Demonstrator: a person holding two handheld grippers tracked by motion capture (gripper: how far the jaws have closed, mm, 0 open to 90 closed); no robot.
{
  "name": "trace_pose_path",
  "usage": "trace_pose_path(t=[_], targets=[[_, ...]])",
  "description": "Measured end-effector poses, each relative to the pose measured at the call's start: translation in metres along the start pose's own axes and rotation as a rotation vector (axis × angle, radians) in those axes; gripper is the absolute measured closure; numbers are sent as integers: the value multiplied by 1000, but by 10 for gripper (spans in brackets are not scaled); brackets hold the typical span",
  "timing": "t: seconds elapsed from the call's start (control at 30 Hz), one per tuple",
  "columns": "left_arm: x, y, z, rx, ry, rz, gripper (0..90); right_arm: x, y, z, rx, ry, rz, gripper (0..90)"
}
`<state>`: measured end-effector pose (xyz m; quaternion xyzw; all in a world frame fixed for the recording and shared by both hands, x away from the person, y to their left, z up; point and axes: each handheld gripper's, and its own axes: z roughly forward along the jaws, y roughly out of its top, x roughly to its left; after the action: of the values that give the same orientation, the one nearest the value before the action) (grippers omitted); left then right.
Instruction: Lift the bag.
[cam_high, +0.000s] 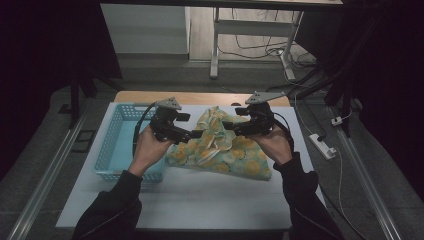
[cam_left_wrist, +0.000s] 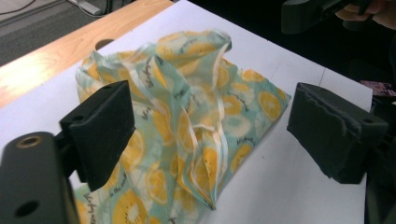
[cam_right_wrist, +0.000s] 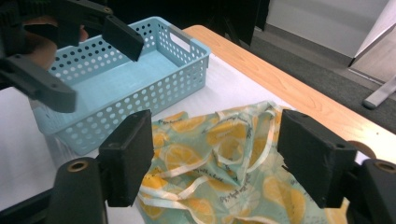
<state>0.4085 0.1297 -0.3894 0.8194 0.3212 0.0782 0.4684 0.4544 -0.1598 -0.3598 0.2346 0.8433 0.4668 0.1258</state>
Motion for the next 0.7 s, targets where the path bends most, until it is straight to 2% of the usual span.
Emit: trace_pose_path(t=[0.23, 0.4, 0.53, 0.7], targets=[[-3, -24, 4, 15, -11, -6, 60, 2, -17, 4, -23, 12, 40, 200], [-4, -40, 4, -1, 9, -17, 37, 7, -25, 5, -30, 3, 54, 130], [-1, -52, 4, -7, 8, -41, 29, 12, -32, 7, -36, -10, 70, 82], [0, -67, 5, -18, 5, -56, 21, 16, -42, 12, -13, 0, 84, 73]])
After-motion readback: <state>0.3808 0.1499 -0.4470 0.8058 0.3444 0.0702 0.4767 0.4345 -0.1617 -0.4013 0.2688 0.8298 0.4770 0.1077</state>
